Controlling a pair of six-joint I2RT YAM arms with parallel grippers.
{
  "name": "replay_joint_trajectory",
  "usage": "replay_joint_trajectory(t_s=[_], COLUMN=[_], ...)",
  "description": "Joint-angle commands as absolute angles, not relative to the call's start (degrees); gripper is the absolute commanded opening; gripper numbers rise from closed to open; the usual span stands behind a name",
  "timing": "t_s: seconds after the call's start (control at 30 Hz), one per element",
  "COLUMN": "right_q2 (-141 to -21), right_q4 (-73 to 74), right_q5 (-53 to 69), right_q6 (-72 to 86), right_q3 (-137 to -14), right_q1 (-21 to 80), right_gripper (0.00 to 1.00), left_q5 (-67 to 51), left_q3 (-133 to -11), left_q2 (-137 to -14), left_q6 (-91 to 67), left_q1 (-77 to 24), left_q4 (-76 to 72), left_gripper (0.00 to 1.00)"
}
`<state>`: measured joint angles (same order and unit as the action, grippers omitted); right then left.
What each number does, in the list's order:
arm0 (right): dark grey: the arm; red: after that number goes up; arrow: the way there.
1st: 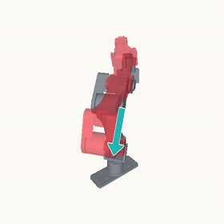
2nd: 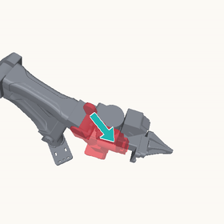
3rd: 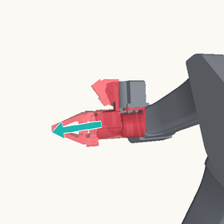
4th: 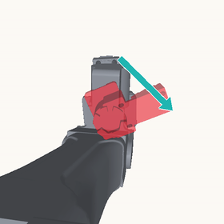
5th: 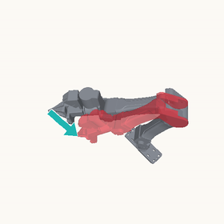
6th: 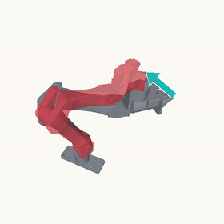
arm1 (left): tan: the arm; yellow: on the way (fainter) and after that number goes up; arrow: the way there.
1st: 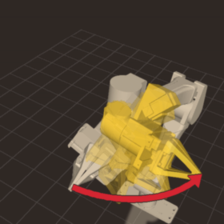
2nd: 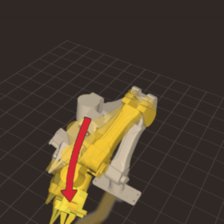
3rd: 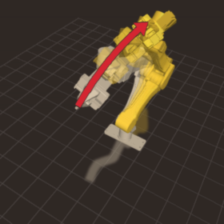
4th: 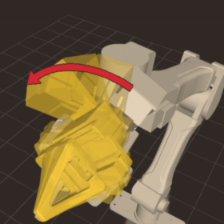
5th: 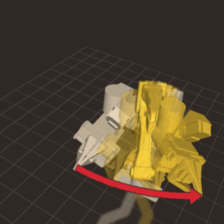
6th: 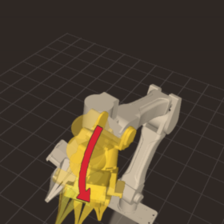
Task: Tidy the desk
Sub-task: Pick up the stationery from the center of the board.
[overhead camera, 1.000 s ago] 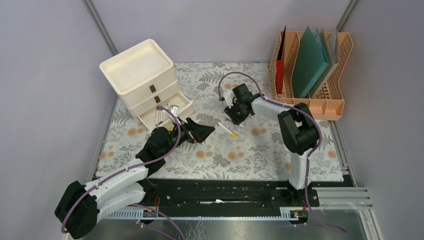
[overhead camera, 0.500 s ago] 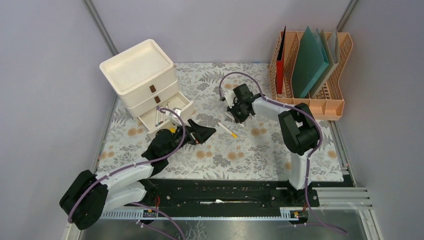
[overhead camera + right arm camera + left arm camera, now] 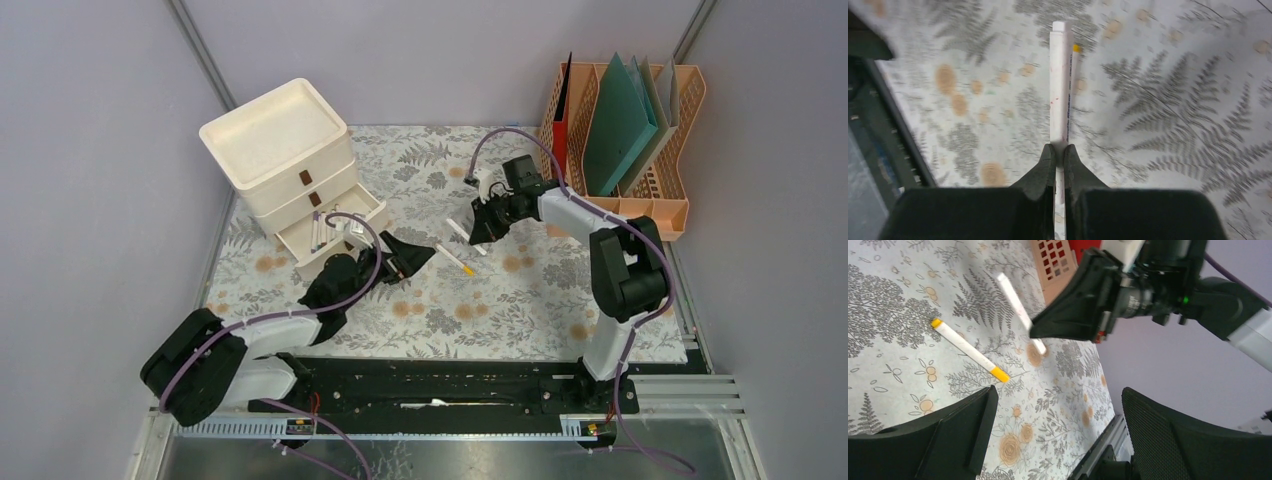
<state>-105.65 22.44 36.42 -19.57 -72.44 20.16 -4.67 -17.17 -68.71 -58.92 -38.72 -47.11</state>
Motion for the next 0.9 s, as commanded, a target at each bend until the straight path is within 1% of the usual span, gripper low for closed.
replay_joint_trajectory(t_s=[0.0, 0.13, 0.3, 0.4, 0.63, 0.77, 0.8, 0.83, 0.87], right_q2=[-102.0, -101.1, -100.5, -100.5, -100.8, -100.8, -101.0, -101.0, -100.9], right_q4=[22.7, 22.5, 22.5, 22.4, 22.6, 22.7, 22.7, 22.7, 22.7], right_q5=[51.9, 58.9, 64.3, 66.1, 68.1, 68.3, 68.3, 68.2, 68.1], right_q6=[-17.6, -17.2, -17.3, -17.1, -17.0, -17.1, -17.1, -17.2, -17.3], right_q3=[-72.3, -72.2, -71.9, -71.9, -72.0, -71.9, -71.9, -71.9, -71.9], right_q1=[20.5, 20.5, 20.5, 20.5, 20.6, 20.6, 20.6, 20.5, 20.6], right_gripper=[0.0, 0.0, 0.0, 0.0, 0.0, 0.0, 0.0, 0.0, 0.0], left_q5=[-0.8, -0.4, -0.7, -1.1, -1.5, -2.2, -2.4, -2.8, -3.0], left_q3=[-22.0, -24.7, -27.5, -29.0, -32.1, -33.2, -33.5, -33.6, -33.7], left_q2=[-72.2, -76.2, -80.9, -83.5, -87.6, -89.1, -89.4, -89.5, -89.7], left_q6=[-59.7, -59.5, -60.2, -61.2, -61.8, -61.9, -61.9, -62.0, -62.1], left_q1=[-38.5, -38.5, -38.5, -38.6, -38.7, -38.7, -38.8, -38.8, -38.8], left_q4=[-50.6, -51.7, -53.0, -53.0, -52.2, -51.8, -51.9, -51.9, -51.8], left_gripper=[0.99, 0.98, 0.94, 0.9, 0.77, 0.65, 0.57, 0.43, 0.36])
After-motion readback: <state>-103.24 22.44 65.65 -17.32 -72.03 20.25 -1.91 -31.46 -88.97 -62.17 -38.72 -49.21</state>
